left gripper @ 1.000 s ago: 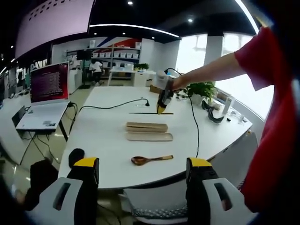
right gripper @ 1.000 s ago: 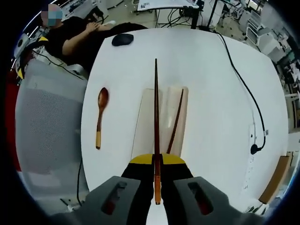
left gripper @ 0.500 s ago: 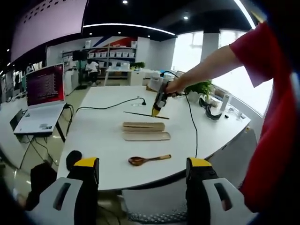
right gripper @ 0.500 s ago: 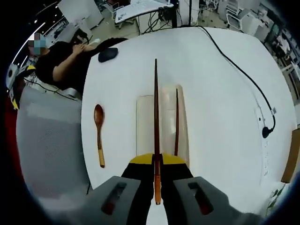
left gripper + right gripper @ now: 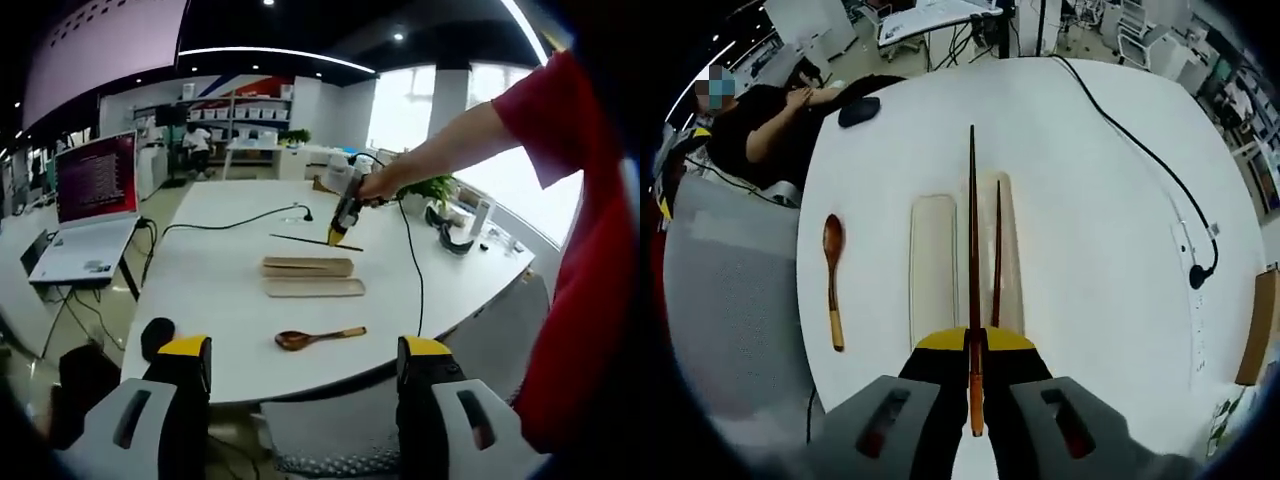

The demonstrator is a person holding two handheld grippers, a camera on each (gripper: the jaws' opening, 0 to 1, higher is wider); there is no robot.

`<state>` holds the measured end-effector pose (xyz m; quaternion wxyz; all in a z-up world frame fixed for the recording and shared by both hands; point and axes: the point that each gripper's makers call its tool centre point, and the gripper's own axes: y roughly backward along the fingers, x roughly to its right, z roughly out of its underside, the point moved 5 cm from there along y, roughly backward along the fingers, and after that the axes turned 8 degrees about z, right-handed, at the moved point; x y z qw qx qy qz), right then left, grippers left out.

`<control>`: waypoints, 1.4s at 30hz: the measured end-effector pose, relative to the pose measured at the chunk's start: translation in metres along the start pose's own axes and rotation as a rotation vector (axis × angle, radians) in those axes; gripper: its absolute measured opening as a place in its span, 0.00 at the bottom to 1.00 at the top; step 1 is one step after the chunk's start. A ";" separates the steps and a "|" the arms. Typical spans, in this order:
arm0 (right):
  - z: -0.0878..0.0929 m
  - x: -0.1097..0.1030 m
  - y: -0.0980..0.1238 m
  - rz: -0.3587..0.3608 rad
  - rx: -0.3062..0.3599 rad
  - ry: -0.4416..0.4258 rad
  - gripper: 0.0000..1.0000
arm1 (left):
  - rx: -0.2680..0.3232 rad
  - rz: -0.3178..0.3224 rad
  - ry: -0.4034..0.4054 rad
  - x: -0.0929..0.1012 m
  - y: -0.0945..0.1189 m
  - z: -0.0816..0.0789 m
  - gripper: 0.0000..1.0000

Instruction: Arrange the utensils inside the cutlery case until each visible utensil rests in its matching compartment.

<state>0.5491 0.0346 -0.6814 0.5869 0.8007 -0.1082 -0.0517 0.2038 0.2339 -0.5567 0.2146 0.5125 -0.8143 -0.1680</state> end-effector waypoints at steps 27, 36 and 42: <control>-0.012 0.009 -0.033 0.061 0.088 0.035 0.01 | -0.021 -0.037 0.030 0.001 0.008 0.010 0.78; -0.005 0.008 -0.047 0.075 0.083 -0.005 0.01 | -0.037 -0.059 0.052 -0.002 0.014 0.018 0.78; 0.000 0.009 -0.055 0.084 0.065 -0.002 0.01 | -0.014 -0.053 0.068 -0.002 0.011 0.013 0.78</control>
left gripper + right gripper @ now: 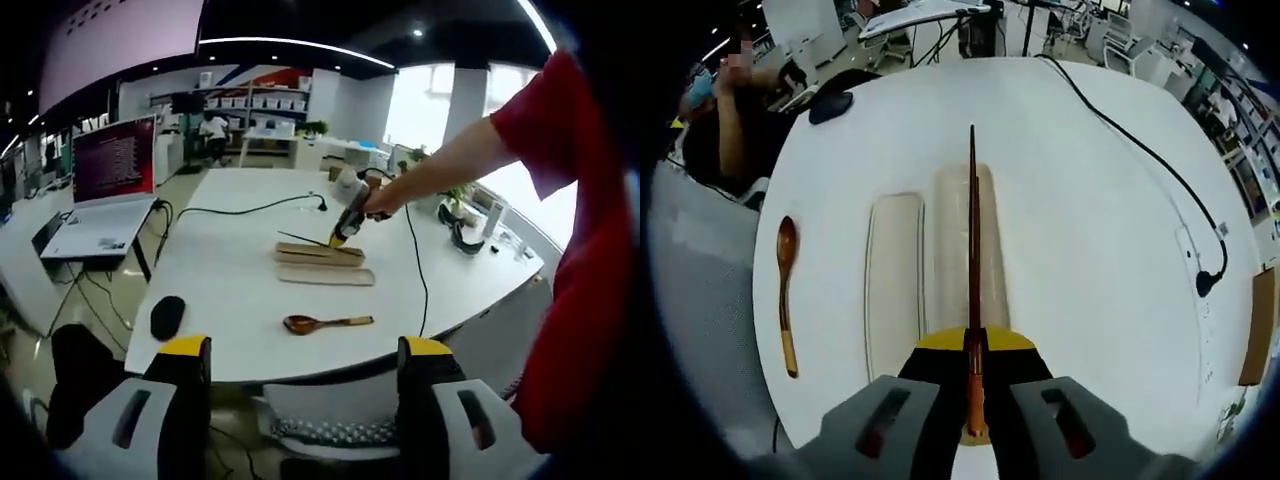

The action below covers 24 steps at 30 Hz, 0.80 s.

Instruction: Arrange the utensils inside the cutlery case until each visible utensil rests in its matching compartment.

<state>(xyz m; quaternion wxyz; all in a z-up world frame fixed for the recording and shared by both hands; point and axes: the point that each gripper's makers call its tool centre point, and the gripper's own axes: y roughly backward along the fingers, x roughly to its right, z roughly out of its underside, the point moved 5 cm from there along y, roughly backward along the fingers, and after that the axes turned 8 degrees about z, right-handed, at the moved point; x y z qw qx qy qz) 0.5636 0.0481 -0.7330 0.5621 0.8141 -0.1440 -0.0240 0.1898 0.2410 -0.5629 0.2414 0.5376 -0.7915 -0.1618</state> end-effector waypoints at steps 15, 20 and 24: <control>0.011 -0.006 -0.016 -0.014 -0.049 -0.004 0.01 | 0.081 0.013 0.000 0.001 -0.002 -0.017 0.80; 0.011 -0.005 -0.016 -0.010 -0.057 -0.023 0.01 | 0.078 0.013 -0.002 0.002 -0.003 -0.017 0.80; 0.013 -0.006 -0.018 -0.012 -0.071 0.008 0.01 | 0.068 0.010 -0.006 0.002 -0.004 -0.016 0.80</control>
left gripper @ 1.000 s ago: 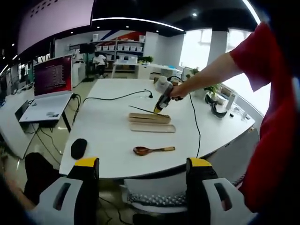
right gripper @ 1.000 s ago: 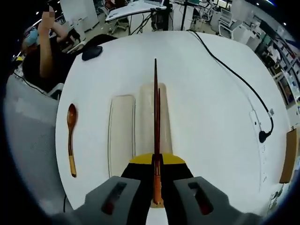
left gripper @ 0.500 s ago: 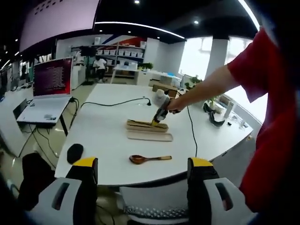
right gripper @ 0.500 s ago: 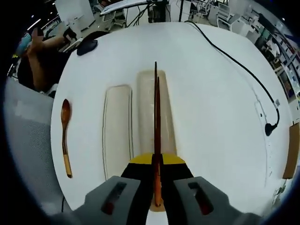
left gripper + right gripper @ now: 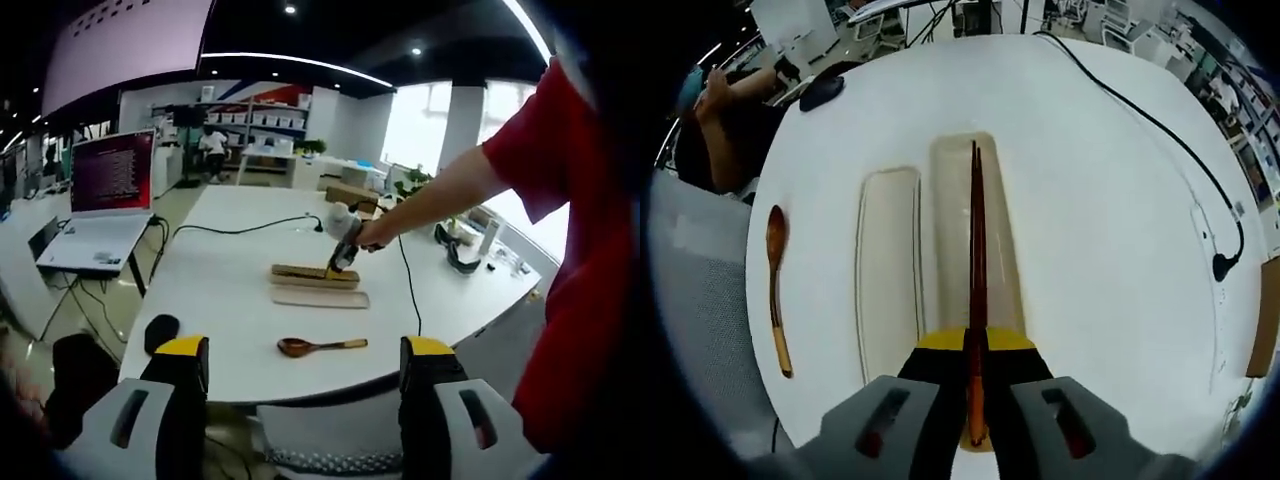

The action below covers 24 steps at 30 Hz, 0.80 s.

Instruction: Arrange the utensils inside the cutlery case until each visible utensil rests in its matching compartment.

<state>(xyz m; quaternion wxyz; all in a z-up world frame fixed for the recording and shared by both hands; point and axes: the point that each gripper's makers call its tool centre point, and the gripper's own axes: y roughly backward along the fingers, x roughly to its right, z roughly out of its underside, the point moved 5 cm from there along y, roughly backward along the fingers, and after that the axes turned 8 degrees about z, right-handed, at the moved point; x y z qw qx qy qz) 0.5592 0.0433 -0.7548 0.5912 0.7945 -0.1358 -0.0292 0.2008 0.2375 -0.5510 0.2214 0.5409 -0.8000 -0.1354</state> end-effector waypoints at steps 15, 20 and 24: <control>0.000 0.003 0.008 0.048 0.000 -0.025 0.00 | -0.024 -0.010 -0.016 0.002 0.004 0.004 0.79; -0.001 0.006 0.018 0.065 0.023 -0.032 0.00 | -0.019 -0.001 -0.028 0.006 0.000 0.000 0.79; -0.001 0.007 0.026 0.066 0.031 -0.048 0.03 | -0.018 0.012 -0.039 0.010 -0.001 -0.003 0.79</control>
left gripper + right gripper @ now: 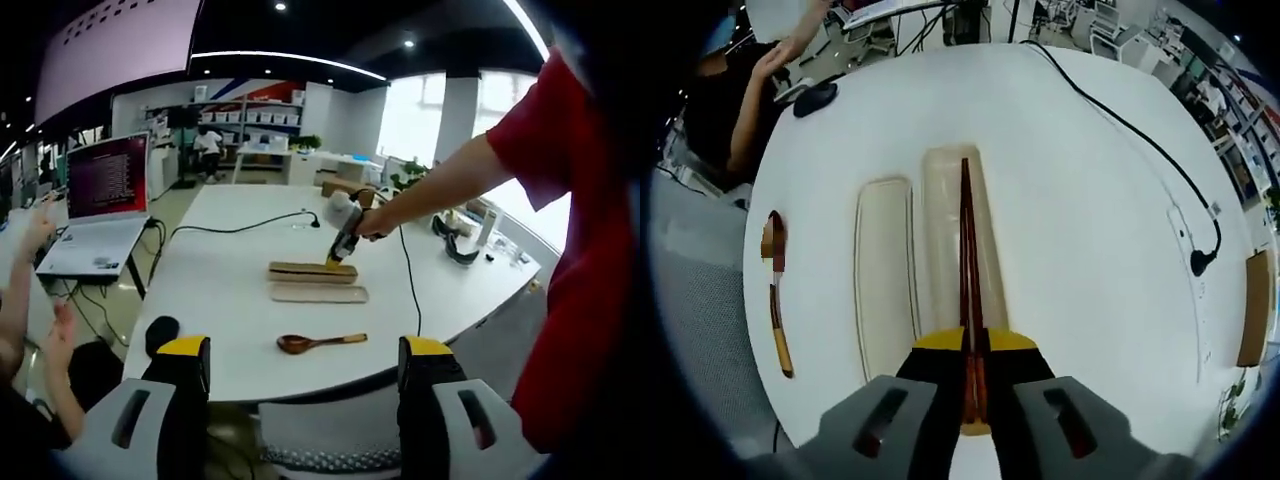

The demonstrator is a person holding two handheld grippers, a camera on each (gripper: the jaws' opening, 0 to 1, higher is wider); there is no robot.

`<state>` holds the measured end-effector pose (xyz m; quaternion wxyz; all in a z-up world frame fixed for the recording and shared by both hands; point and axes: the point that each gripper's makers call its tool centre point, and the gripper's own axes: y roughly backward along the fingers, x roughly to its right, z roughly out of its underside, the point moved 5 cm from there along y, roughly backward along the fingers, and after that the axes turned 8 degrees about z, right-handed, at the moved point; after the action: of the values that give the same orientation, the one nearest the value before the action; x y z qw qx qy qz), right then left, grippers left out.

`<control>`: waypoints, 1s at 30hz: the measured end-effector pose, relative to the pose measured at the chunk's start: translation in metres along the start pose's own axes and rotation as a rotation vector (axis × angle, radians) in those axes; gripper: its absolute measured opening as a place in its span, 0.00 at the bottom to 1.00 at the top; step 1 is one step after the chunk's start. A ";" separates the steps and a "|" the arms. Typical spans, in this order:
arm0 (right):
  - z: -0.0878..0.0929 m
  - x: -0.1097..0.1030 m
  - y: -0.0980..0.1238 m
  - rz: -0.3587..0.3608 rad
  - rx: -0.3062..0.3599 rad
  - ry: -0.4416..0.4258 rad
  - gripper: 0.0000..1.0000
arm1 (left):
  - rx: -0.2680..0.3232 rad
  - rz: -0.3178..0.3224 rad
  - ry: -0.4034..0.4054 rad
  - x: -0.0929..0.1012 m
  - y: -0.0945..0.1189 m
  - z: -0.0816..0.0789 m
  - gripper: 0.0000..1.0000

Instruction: Arrange the utensils inside the cutlery case until each visible utensil rests in its matching compartment.

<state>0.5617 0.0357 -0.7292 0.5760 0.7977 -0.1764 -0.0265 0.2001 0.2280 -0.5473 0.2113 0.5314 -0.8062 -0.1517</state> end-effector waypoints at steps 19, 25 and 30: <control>-0.009 -0.033 0.024 0.020 0.116 0.059 0.15 | 0.006 0.017 -0.041 0.007 0.009 -0.006 0.79; -0.010 -0.051 0.033 0.016 0.168 0.060 0.17 | 0.019 0.015 -0.049 0.016 0.012 -0.005 0.79; -0.008 -0.063 0.037 0.012 0.200 0.065 0.21 | 0.025 0.012 -0.046 0.019 0.016 -0.003 0.79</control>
<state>0.4951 0.0525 -0.7022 0.4992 0.8505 -0.1643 0.0207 0.1827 0.2166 -0.5340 0.1869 0.5256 -0.8158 -0.1526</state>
